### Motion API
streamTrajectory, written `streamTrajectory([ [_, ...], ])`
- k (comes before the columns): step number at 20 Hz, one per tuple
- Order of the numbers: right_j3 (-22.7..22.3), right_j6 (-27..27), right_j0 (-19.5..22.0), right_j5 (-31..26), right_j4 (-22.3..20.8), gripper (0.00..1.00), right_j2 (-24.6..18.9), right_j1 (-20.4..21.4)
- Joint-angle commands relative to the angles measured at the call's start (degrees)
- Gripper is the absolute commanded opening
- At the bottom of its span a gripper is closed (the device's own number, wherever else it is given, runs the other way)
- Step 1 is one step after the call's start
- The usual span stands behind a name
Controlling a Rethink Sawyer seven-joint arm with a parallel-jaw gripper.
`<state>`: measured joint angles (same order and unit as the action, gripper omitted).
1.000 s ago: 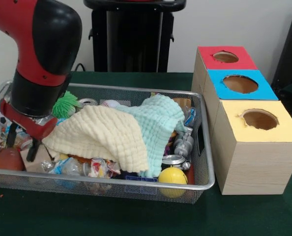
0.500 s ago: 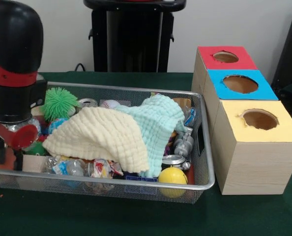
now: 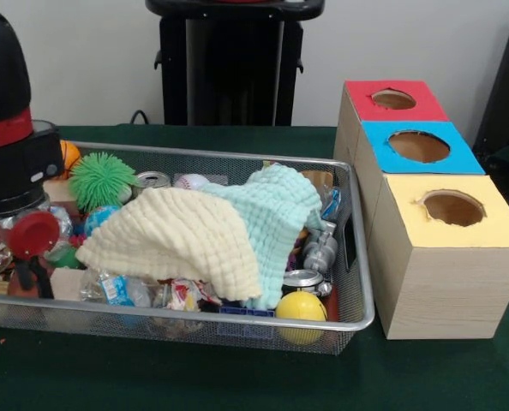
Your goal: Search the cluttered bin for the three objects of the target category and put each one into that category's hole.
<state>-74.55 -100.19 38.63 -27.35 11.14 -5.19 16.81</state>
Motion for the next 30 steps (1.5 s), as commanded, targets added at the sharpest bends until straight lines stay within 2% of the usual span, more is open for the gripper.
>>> streamTrajectory([
  [1, -11.48, 5.75, -0.42, -9.96, -0.83, 1.0, -14.9, -10.06],
  [11, -15.39, 1.24, 0.77, -8.92, -0.86, 1.0, -17.71, -8.87],
  [17, -16.48, -1.0, 0.24, -7.49, -1.27, 1.0, -17.53, -8.06],
  [18, -16.42, -2.26, -0.82, -4.68, -2.3, 1.0, -16.19, -7.21],
  [21, -14.34, -8.15, -7.81, 5.69, -7.08, 1.0, -7.08, -3.18],
  [22, -11.86, -11.66, -13.13, 7.1, -8.6, 1.0, 0.11, -1.45],
  [24, -8.43, -13.09, -18.0, 8.17, -9.9, 1.0, 7.74, -0.21],
  [27, -6.42, -8.91, -18.36, 5.55, -9.89, 1.0, 10.07, 1.86],
  [30, -8.02, -3.74, -15.93, 0.43, -9.05, 1.0, 7.05, 6.29],
])
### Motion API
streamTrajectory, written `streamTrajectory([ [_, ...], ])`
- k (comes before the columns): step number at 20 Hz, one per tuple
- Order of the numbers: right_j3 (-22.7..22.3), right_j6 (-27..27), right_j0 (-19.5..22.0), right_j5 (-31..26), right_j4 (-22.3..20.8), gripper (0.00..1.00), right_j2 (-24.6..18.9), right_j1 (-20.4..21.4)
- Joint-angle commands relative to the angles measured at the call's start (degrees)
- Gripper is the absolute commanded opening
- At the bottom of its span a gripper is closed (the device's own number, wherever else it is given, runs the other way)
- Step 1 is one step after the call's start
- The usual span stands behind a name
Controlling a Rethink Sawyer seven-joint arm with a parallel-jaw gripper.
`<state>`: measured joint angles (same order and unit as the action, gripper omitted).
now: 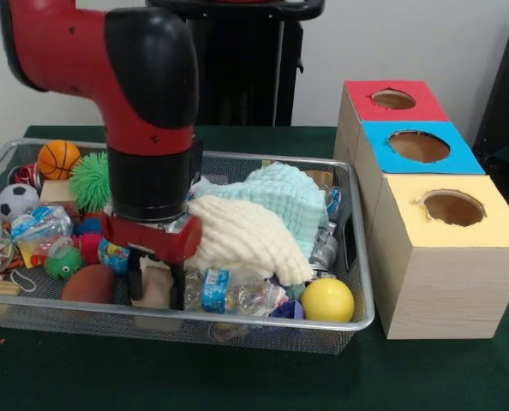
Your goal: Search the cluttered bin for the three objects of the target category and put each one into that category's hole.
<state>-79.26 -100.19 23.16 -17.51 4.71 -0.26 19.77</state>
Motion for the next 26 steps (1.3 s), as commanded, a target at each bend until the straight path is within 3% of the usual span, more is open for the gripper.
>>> streamTrajectory([
  [1, -3.65, -3.33, -0.42, -10.47, -2.47, 1.0, 2.03, 4.29],
  [6, -2.29, -3.79, -1.37, -18.15, -2.04, 1.0, 3.73, 8.96],
  [14, 2.1, -7.78, -4.24, -22.33, -4.24, 1.0, 11.15, 9.54],
  [18, 1.27, -10.18, -4.16, -24.45, -3.86, 1.0, 13.87, 7.6],
  [22, -0.89, -14.09, -4.29, -16.99, -3.56, 1.0, 16.83, 3.42],
  [26, 0.04, -16.87, -4.5, -13.03, -2.41, 1.0, 19.15, -0.97],
])
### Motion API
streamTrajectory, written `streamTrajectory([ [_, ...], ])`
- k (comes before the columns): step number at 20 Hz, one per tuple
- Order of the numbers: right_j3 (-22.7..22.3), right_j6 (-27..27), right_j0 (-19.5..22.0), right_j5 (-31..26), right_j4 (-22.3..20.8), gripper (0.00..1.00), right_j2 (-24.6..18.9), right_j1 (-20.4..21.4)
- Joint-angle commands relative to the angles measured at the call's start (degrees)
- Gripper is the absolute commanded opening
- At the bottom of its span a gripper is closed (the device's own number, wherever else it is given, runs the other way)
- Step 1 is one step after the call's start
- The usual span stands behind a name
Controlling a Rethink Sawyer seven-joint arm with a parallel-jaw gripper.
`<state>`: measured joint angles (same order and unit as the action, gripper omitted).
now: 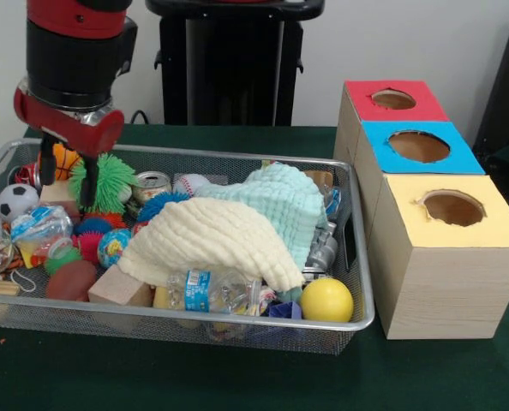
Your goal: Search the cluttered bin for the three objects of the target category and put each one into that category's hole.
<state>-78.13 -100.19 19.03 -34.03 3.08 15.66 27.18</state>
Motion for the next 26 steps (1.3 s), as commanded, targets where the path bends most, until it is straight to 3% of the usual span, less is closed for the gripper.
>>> streamTrajectory([
  [1, -0.99, -16.86, -0.28, 3.74, -0.38, 1.0, 3.38, -9.02],
  [9, 0.35, -19.87, -1.82, 7.01, 3.13, 1.0, 7.27, -15.07],
  [19, 1.52, -21.57, -0.61, 18.42, 8.35, 1.0, 8.34, -23.09],
  [26, 3.41, -23.68, -1.58, 28.88, 10.58, 1.0, 12.54, -26.95],
])
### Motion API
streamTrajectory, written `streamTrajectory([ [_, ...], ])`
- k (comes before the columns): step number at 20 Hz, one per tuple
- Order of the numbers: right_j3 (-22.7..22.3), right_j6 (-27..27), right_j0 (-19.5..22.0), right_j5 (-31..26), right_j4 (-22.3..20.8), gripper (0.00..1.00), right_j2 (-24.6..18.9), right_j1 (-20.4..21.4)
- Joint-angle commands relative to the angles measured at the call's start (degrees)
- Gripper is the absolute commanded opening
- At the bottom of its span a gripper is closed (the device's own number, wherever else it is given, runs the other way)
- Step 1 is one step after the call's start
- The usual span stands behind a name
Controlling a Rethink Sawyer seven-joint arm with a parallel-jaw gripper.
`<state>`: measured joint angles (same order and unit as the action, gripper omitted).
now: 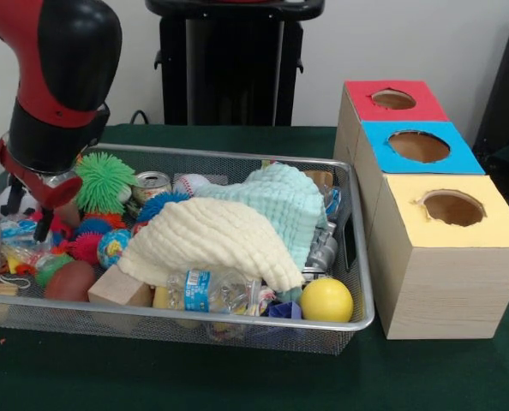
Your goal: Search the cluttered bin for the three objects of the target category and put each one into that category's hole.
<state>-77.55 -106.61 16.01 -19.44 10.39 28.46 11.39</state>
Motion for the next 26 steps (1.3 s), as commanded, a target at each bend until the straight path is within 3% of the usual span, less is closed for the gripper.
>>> streamTrajectory([
  [1, 2.77, -17.01, 1.51, 14.84, 3.46, 1.0, -0.34, -11.22],
  [7, 3.27, -15.04, 3.24, 22.56, 3.64, 1.0, -2.73, -12.93],
  [11, 4.06, -9.7, 7.96, 22.62, -0.4, 1.0, -10.23, -12.06],
  [15, 3.33, 1.29, 18.97, 20.45, -10.15, 1.0, -26.7, -9.53],
  [18, -0.63, 9.5, 27.32, 14.99, -15.93, 1.0, -38.83, -7.05],
  [21, -4.55, 16.68, 33.73, 6.25, -18.12, 1.0, -47.9, -5.21],
  [24, -8.64, 26.55, 42.04, -4.06, -18.04, 1.0, -59.72, -5.76],
  [26, -10.25, 29.42, 44.74, -7.82, -17.75, 1.0, -64.13, -6.21],
])
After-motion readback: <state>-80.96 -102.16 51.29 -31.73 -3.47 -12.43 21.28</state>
